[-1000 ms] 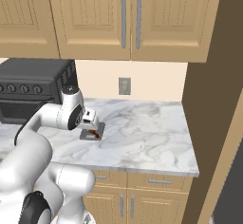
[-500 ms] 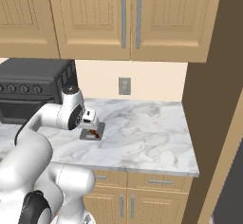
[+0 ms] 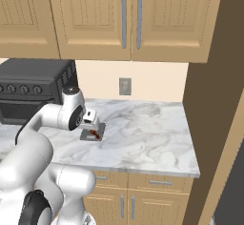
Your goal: Take the chicken drumstick from the fridge and place it on the digital scale on the counter by the fridge. Wait a few seconds for a reading, then move it to the plate on the dining counter.
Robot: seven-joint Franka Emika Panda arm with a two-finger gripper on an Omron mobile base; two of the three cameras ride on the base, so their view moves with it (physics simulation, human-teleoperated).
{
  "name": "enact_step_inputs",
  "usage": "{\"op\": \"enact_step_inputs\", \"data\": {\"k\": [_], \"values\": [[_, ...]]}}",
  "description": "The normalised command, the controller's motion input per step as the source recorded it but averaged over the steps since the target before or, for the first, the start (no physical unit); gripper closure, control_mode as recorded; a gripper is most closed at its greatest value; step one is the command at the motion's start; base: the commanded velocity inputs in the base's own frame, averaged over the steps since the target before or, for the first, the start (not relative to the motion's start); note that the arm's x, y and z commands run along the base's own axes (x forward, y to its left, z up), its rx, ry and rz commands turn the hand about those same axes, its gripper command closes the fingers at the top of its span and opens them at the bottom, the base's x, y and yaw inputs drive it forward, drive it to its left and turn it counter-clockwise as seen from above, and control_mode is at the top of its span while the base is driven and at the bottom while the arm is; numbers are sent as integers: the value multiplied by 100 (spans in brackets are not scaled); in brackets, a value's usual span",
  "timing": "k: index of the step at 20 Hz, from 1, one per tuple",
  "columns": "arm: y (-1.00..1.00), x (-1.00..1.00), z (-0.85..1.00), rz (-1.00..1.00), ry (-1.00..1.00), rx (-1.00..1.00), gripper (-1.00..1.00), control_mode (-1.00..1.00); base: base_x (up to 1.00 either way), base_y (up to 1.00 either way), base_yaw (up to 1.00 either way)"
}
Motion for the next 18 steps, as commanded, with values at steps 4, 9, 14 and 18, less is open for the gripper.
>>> {"op": "enact_step_inputs", "data": {"k": [4,9,14,18], "values": [[0,11,0,0,0,0,-100,-100,0,0,0],[0,12,0,0,0,0,-100,-100,0,0,0],[0,22,0,0,0,-1,-100,-100,0,0,0],[0,30,-2,0,0,-2,-100,-100,0,0,0]]}}
